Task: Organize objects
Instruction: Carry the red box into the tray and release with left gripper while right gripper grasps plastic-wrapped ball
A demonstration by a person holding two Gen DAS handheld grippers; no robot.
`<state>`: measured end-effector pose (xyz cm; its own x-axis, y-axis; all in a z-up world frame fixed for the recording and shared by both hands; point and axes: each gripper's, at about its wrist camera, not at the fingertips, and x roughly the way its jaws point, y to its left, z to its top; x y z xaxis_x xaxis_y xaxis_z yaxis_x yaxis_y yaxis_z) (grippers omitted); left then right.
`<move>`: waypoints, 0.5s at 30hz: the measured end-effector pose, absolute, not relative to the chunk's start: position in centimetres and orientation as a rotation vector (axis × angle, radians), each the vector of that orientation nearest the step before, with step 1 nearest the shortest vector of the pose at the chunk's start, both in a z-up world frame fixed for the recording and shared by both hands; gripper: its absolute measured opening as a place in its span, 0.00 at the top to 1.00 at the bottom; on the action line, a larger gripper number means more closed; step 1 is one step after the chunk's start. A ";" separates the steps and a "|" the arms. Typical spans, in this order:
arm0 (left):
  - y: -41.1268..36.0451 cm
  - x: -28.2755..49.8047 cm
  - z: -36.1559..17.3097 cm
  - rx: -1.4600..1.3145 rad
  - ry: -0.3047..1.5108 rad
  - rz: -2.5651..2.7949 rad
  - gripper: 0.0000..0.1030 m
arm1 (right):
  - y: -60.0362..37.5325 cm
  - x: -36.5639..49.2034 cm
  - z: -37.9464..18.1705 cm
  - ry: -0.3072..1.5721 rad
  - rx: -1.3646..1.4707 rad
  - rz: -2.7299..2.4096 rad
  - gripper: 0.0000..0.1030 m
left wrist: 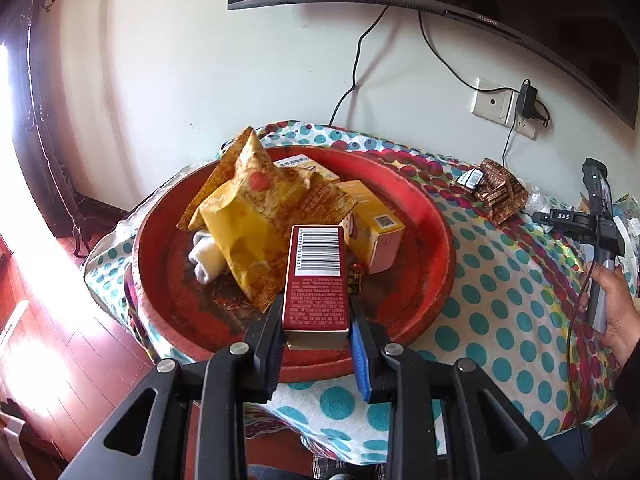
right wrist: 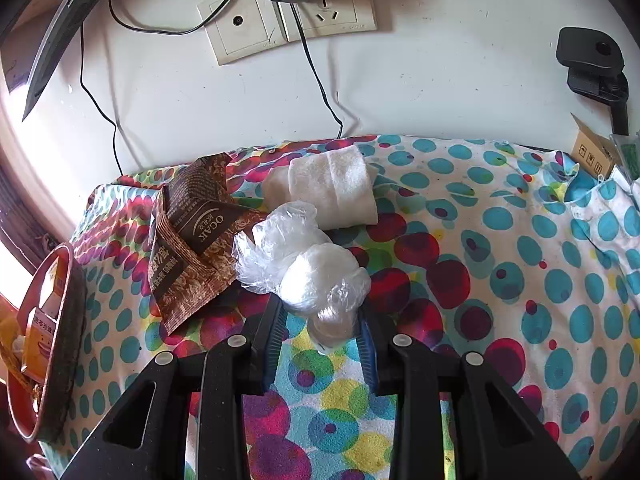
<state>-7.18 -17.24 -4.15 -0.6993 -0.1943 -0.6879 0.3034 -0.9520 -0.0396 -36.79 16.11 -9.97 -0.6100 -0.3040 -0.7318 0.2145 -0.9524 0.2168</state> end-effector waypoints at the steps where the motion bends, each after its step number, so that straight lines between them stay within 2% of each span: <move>1: -17.4 -7.0 -4.3 1.054 0.220 -2.653 0.72 | 16.1 -36.8 -10.0 -0.159 1.203 -2.578 0.71; 15: -18.8 -11.4 -7.0 1.106 0.227 -2.562 0.72 | 16.1 -36.8 -9.9 -0.153 1.209 -2.580 0.70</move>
